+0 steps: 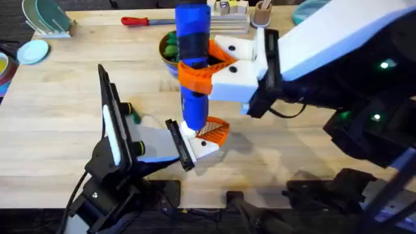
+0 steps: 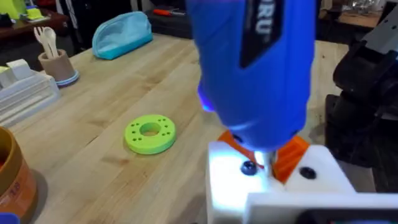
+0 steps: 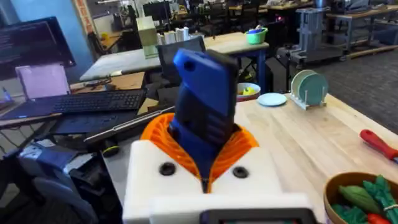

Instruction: Pick up the gripper from the table and insert it into the empty holder that is missing its gripper. Then pick up a screw, insert it into the mounting hole, and use the screwdriver to tighten it. Finally, clean up the table by picking up the vegetable and placing it into the bucket.

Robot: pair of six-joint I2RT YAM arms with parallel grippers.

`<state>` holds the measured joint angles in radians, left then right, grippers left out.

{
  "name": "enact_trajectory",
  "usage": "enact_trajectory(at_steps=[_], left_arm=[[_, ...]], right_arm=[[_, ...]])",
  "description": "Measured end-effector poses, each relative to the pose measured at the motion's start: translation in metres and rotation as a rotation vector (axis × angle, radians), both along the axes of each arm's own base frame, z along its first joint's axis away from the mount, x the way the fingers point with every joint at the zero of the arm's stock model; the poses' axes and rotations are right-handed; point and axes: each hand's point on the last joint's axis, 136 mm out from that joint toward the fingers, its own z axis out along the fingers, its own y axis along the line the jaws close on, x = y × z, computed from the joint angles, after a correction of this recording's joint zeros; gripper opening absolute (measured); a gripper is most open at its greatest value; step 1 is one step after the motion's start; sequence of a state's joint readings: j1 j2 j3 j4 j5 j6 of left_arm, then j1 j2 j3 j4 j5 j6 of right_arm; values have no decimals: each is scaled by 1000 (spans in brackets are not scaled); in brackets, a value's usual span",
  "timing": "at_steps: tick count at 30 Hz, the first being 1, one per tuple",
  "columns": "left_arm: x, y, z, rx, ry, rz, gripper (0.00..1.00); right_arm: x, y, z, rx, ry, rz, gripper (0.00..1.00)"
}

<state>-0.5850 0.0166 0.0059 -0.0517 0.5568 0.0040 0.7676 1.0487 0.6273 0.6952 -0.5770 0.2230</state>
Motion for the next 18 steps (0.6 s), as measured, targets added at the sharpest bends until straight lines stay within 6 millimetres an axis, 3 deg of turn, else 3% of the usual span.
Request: enact_trajectory(at_steps=[18], left_arm=[[0,0,0,0,0,0,8]], right_arm=[[-2,-2,10,29,-53,8,20]])
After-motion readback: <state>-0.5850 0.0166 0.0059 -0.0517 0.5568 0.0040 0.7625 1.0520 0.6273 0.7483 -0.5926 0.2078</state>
